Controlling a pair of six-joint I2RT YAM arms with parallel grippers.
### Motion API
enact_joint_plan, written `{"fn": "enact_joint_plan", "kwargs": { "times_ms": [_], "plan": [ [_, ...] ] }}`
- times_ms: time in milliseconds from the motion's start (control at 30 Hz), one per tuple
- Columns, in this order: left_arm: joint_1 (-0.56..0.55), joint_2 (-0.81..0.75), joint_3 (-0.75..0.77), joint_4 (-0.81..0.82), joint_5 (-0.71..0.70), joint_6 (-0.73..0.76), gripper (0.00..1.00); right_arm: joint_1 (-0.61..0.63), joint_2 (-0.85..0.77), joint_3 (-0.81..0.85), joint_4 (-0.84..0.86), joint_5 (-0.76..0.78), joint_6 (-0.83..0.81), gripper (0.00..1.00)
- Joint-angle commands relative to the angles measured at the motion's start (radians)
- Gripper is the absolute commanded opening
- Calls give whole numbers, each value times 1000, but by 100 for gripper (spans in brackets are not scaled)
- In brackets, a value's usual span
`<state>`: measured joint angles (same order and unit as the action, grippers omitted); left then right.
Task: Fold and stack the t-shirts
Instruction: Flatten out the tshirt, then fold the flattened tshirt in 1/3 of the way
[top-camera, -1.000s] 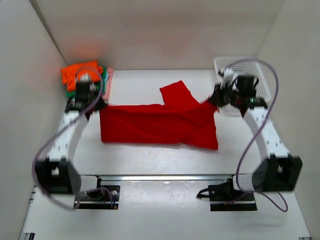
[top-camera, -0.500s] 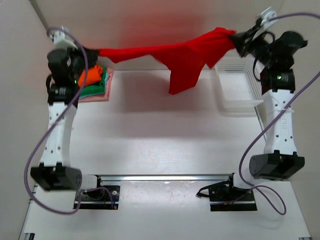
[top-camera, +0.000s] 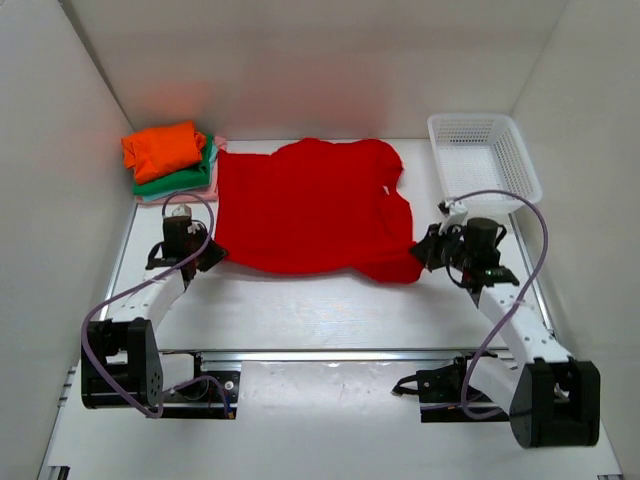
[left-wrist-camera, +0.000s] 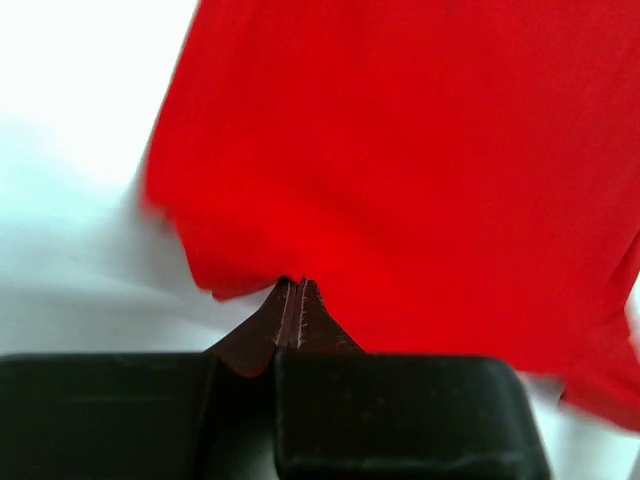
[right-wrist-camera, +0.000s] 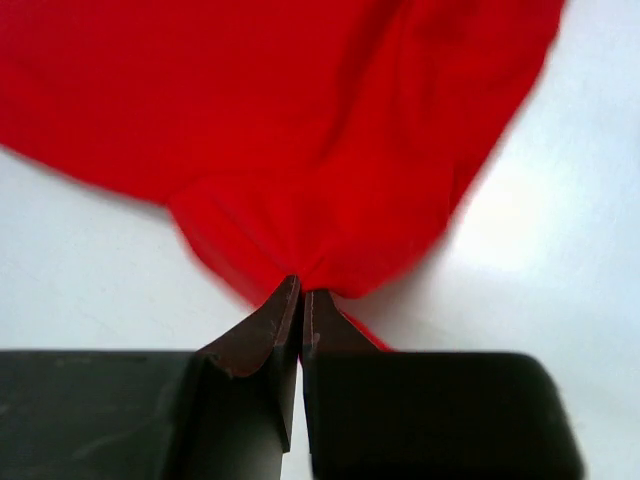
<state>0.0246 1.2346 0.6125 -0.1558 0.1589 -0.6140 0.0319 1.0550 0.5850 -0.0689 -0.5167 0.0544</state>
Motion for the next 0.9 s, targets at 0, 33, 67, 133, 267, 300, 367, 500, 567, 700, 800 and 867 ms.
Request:
{"fn": "enact_joint_plan", "kwargs": {
  "times_ms": [0,33,67,133,267,300,367,500,567,700,800,867],
  "plan": [
    [-3,-81,-22,36,14,-64,0,-3,-102,-85,80,69,87,0],
    [-5,-98,-40,19,10,-73,0,-12,-139,-137,87,70,114,0],
    [-11,-110,-63,-5,-4,-75,0,-15,-186,-187,80,70,131,0],
    [-11,-161,-112,-22,-15,-99,0,0,-258,-250,75,93,162,0],
    [-14,-248,-250,1,-32,-138,0,42,-296,-312,21,142,194,0],
    [-5,-270,-272,-7,-38,-139,0,46,-280,-303,9,159,194,0],
    [-11,-293,-296,-20,-53,-145,0,69,-242,-284,-9,181,200,0],
    [-11,-320,-327,-16,-73,-153,0,40,-169,-251,-17,140,191,0],
    [-12,-320,-330,2,-88,-148,0,39,-162,-237,-8,138,179,0],
    [-6,-284,-289,18,-107,-133,0,-9,-135,-202,23,95,168,0],
    [-2,-227,-241,15,-127,-121,0,-30,-81,-160,49,76,150,0],
    [-2,-187,-203,30,-125,-110,0,-30,-24,-117,60,76,134,0]
  ]
}}
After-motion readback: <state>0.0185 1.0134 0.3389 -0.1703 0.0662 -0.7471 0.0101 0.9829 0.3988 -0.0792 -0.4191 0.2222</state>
